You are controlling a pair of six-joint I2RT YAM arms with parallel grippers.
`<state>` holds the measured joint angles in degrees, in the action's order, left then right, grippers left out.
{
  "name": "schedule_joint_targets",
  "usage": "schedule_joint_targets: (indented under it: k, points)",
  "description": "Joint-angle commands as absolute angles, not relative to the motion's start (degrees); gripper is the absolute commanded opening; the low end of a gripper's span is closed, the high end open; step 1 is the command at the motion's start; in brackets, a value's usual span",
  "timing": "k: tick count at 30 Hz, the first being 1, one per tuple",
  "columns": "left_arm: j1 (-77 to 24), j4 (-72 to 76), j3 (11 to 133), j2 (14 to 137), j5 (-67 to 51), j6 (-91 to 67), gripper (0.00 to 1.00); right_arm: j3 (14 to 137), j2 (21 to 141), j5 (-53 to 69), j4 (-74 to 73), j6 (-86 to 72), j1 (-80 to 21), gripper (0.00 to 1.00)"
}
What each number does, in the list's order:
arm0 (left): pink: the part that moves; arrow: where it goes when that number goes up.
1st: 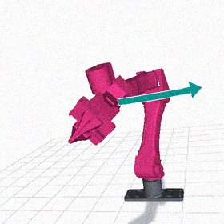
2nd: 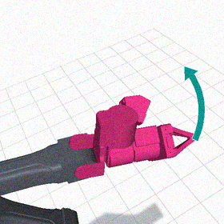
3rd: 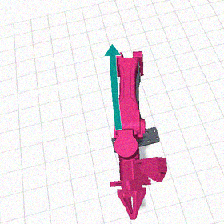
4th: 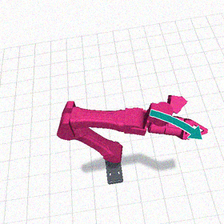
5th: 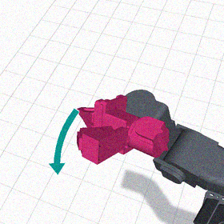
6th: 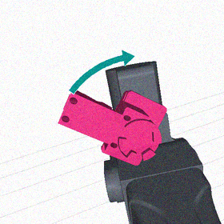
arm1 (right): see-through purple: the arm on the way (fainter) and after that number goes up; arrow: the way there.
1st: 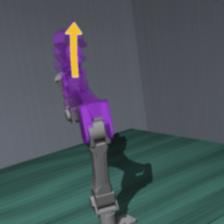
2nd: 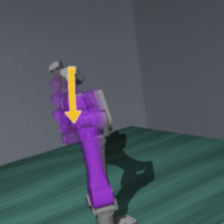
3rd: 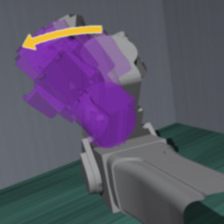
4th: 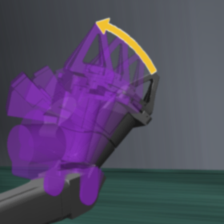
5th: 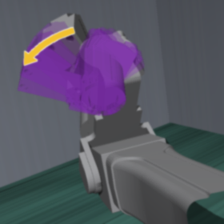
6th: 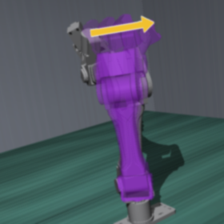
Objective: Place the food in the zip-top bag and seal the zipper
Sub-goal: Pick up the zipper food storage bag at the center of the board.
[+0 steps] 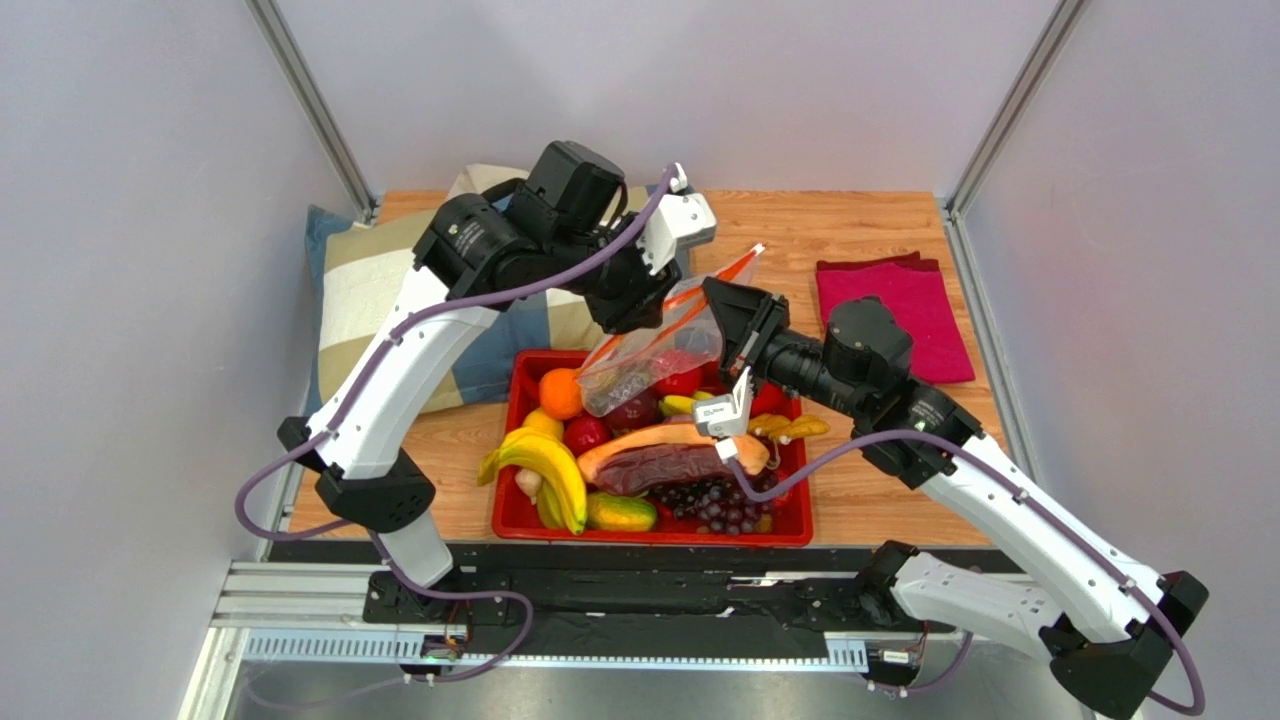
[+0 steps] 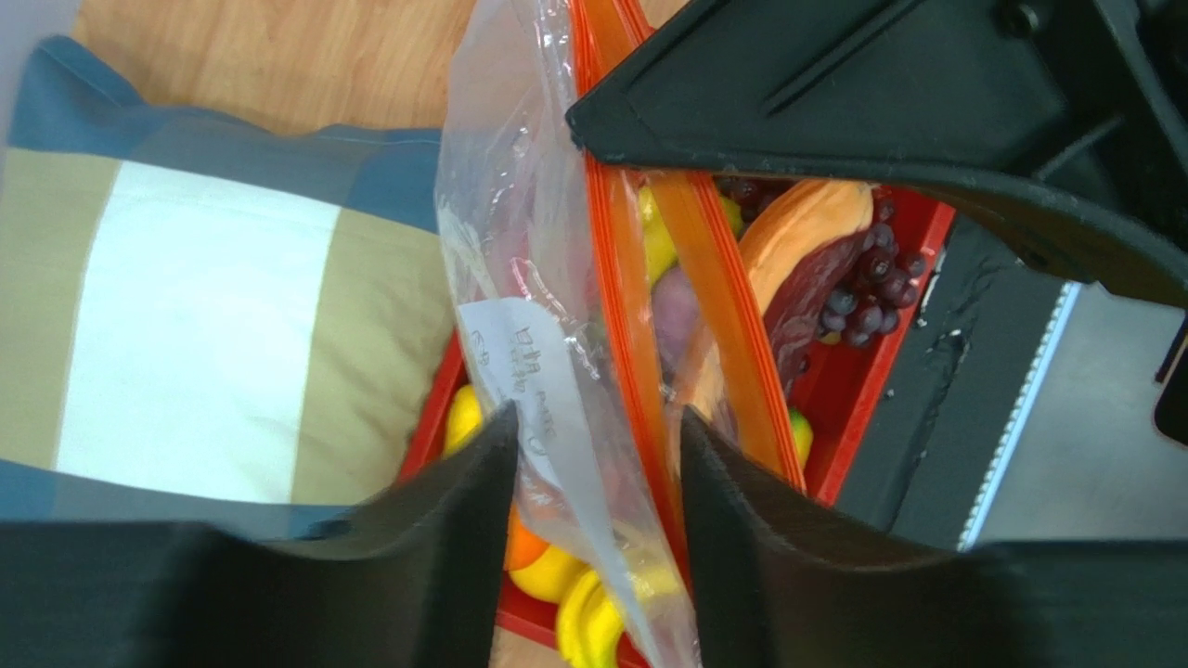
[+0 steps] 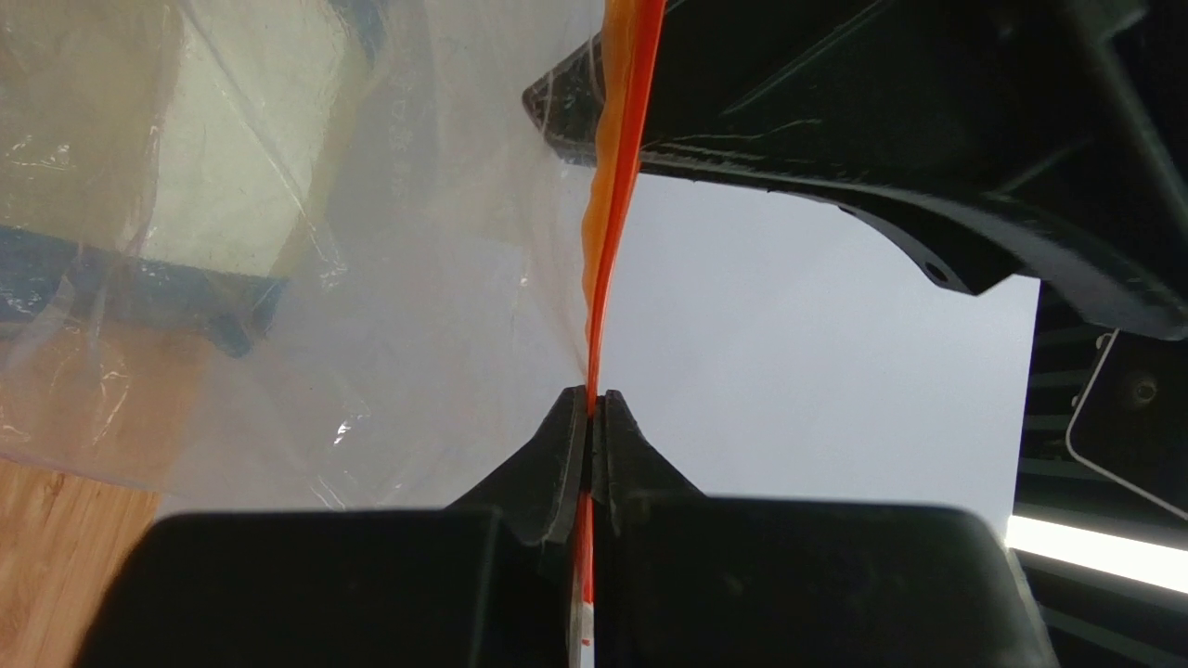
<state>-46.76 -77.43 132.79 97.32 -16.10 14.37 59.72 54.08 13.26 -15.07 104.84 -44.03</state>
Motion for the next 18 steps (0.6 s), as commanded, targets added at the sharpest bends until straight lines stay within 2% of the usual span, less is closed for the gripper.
schedule_joint_targets:
  k: [1,2,3,5,6,8,9,12,16,18]
  points:
    - [-46.9,-77.4,132.7,97.6,-15.0,12.4,0.13,60.0,54.8,11.7,-8.8,102.6,-44.4,0.02]
    - [-46.7,-76.0,132.6,97.4,-14.3,12.0,0.01,59.8,54.8,11.3,-7.0,101.4,-44.4,0.05]
    - [-45.7,-75.2,132.4,97.1,-14.2,11.1,0.00,59.6,54.8,9.9,-6.2,97.6,-44.4,0.23]
    - [-44.0,-70.9,131.0,95.5,-14.0,7.5,0.00,59.8,54.6,7.8,-4.4,92.7,-44.4,0.42]
    - [-42.6,-69.1,130.3,94.8,-12.9,6.3,0.00,59.9,54.4,5.5,-3.9,86.2,-44.3,0.64]
    - [-41.3,-62.7,127.5,92.5,-11.4,2.8,0.00,60.9,54.1,2.7,-3.5,79.8,-44.2,0.90]
    - [-40.8,-60.1,126.1,91.4,-10.4,2.0,0.00,61.3,53.9,0.1,-3.9,73.5,-44.2,1.00]
    - [-40.5,-47.6,118.5,85.5,-5.9,-1.3,0.00,64.7,53.7,-4.2,-8.0,61.3,-42.7,1.00]
    - [-40.5,-27.8,107.7,80.6,-0.1,-5.6,0.00,70.8,54.6,-5.1,-16.8,35.1,-39.1,1.00]
    - [-40.6,-22.8,103.5,79.5,1.6,-6.1,0.00,72.8,54.8,-6.2,-18.8,26.1,-37.1,1.00]
